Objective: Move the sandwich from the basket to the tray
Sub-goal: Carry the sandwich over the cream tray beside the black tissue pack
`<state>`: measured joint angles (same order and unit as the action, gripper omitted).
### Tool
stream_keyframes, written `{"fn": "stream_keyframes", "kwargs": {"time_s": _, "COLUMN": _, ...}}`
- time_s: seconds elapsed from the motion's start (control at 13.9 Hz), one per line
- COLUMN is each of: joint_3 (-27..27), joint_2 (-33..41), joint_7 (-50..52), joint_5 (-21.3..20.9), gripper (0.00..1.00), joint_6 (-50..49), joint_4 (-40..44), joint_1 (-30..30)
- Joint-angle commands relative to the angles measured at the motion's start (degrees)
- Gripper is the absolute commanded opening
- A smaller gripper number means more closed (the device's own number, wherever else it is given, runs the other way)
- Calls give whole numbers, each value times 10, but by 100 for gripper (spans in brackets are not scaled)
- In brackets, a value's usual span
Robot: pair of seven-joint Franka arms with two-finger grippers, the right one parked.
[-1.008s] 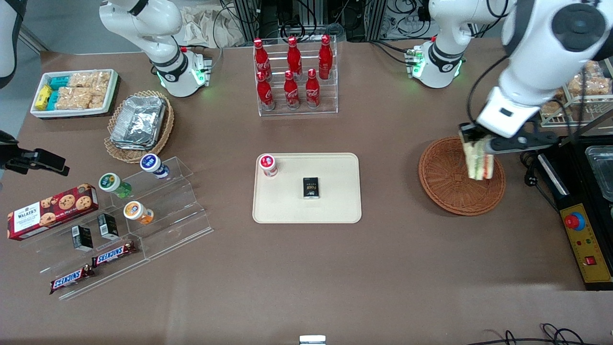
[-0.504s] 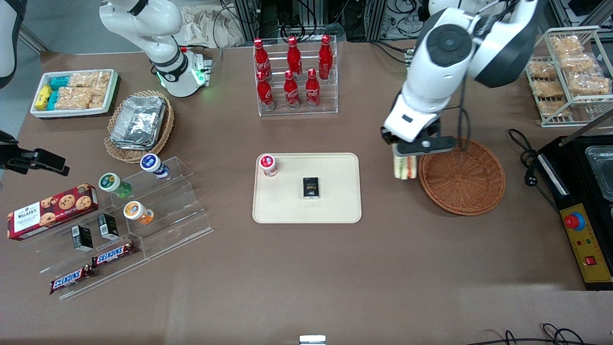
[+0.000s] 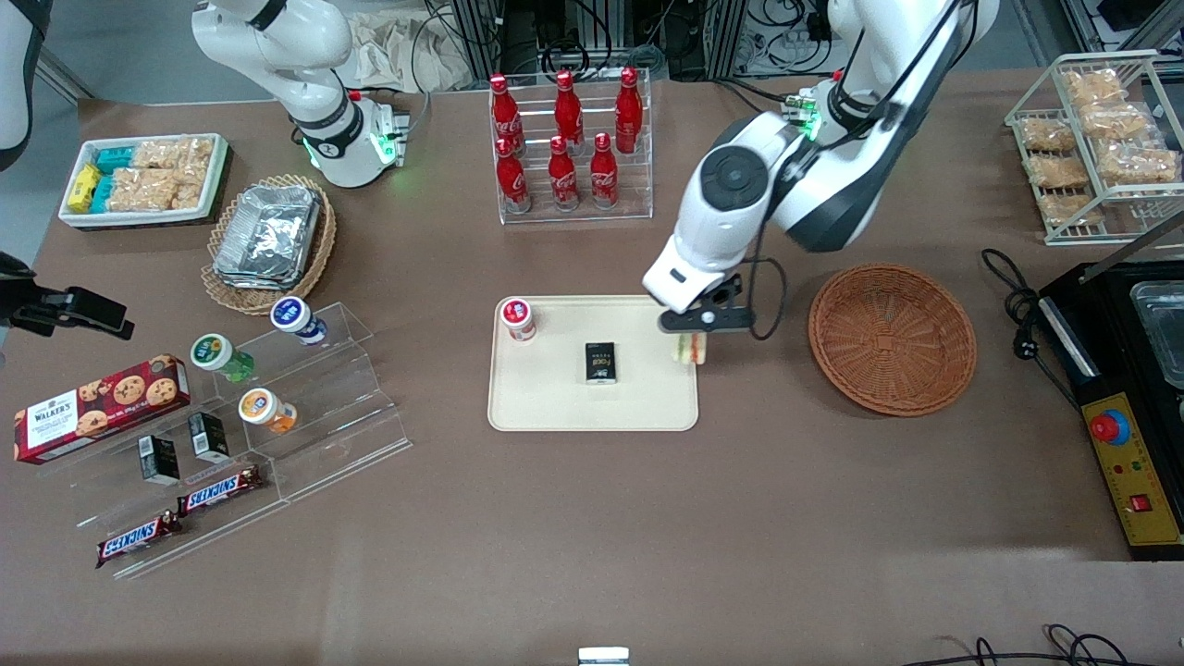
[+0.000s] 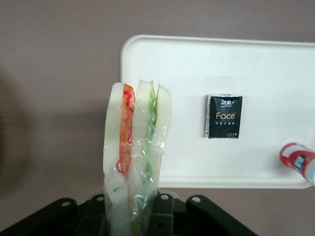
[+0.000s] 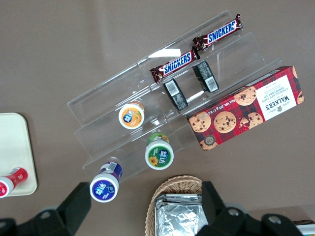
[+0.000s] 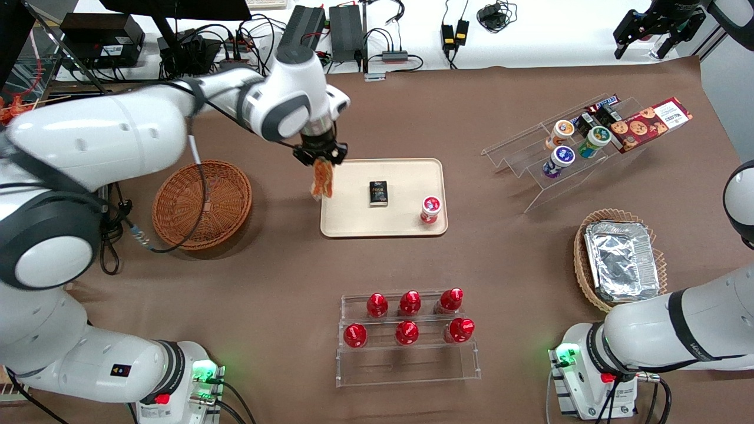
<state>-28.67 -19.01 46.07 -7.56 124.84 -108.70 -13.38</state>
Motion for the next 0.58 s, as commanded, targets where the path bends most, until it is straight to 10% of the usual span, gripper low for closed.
{"fn": "stream_keyframes", "kwargs": {"time_s": 0.0, "joint_3": -1, "joint_2": -65, "joint_7": 32, "joint_5": -49, "gripper": 0, "joint_6": 51, "joint_4": 12, "joint_1": -15}}
{"fn": "stream_keyframes", "kwargs": {"time_s": 0.5, "joint_3": 1, "joint_2": -142, "joint_7": 154, "joint_5": -187, "gripper": 0, "joint_6": 108, "joint_4": 15, "joint_1": -25}}
